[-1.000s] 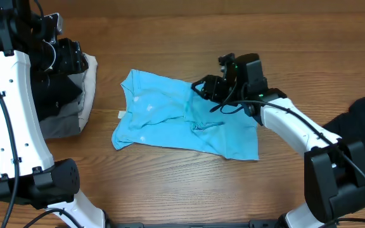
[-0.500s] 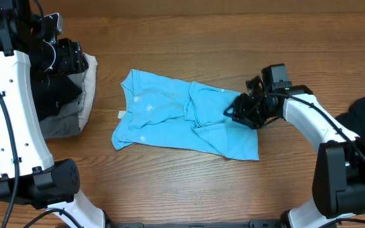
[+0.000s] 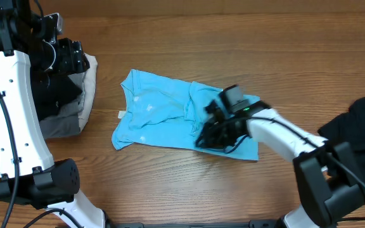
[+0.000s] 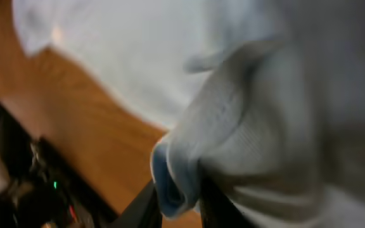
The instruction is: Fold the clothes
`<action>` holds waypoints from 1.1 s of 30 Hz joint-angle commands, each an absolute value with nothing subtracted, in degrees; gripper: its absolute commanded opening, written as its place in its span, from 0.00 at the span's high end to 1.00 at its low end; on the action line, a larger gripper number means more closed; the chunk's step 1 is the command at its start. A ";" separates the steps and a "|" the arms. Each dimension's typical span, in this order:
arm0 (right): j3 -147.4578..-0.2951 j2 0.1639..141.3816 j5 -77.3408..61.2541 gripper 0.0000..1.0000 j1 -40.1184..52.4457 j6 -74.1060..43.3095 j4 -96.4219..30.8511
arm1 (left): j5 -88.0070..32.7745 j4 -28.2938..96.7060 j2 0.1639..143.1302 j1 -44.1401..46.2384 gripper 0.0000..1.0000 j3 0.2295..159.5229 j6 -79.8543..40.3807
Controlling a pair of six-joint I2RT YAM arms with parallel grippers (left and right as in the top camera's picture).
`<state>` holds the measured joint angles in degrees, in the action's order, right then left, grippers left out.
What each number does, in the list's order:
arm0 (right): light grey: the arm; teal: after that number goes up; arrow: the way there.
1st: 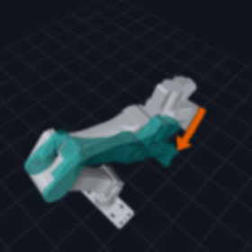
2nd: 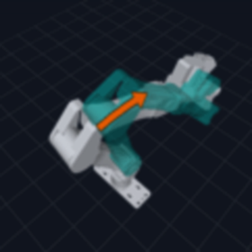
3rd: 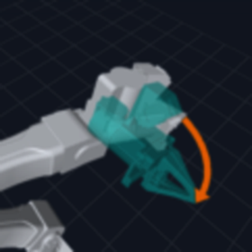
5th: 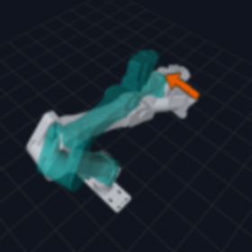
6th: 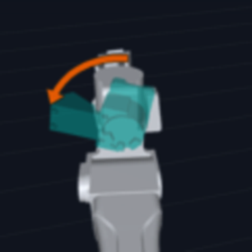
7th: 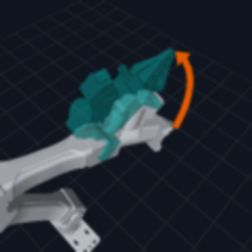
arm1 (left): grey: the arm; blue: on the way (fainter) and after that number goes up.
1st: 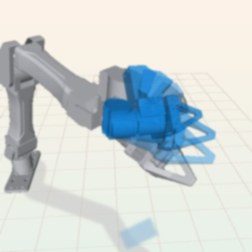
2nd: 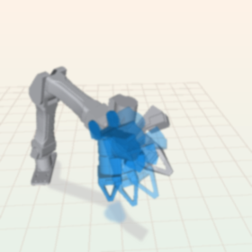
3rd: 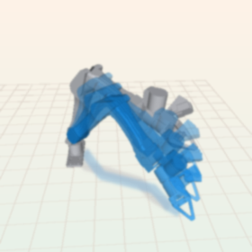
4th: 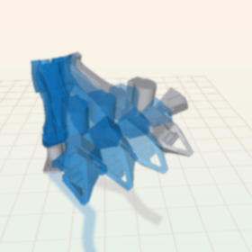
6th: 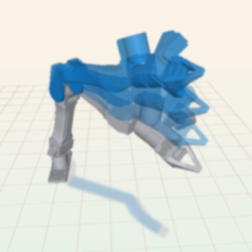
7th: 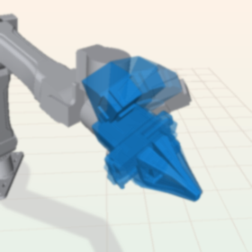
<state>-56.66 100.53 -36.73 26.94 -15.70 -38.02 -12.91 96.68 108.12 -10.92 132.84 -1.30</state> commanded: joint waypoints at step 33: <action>-59.22 95.42 -10.07 0.30 6.02 -17.74 -42.46 | -21.30 89.43 107.96 -7.05 0.07 107.74 2.28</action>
<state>-58.39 92.55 -9.67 5.89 -19.25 -43.77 -18.70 91.13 108.12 -8.36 111.18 0.93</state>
